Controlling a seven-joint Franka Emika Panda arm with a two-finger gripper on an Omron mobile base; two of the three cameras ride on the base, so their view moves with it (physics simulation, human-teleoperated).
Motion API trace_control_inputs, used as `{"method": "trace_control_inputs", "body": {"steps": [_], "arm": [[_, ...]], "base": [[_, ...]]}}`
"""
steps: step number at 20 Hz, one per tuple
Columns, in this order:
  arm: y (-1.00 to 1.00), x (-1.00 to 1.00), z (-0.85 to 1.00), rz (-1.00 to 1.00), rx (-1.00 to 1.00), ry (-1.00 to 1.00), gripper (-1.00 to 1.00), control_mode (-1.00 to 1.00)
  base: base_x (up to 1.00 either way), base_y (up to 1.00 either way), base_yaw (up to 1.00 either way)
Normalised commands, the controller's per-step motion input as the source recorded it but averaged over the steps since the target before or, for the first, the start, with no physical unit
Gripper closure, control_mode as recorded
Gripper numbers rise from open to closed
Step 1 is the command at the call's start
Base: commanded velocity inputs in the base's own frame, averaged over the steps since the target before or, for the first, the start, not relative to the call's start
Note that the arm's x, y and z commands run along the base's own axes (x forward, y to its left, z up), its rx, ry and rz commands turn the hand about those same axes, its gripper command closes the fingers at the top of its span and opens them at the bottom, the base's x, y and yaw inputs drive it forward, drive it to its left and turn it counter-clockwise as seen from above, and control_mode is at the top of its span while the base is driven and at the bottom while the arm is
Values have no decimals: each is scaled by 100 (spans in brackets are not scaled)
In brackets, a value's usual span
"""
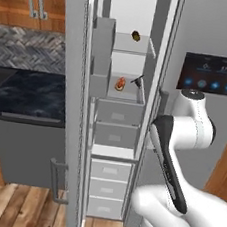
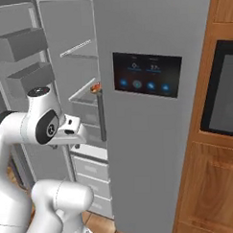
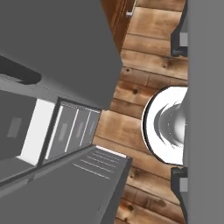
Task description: Store the hot dog in the freezer for long-term storage. Close the freezer door after placing the cooked food.
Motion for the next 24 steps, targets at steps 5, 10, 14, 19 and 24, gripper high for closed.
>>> {"method": "trace_control_inputs", "body": {"steps": [5, 10, 14, 19, 24], "arm": [[0, 0, 0, 0, 0, 0, -100, 100], [0, 0, 0, 0, 0, 0, -100, 100], [0, 0, 0, 0, 0, 0, -100, 100], [0, 0, 0, 0, 0, 0, -100, 100], [0, 0, 0, 0, 0, 0, -100, 100]], "base": [[-35, 14, -33], [-43, 9, -30], [-38, 32, -23], [-36, 37, -20], [-24, 41, -6]]}}
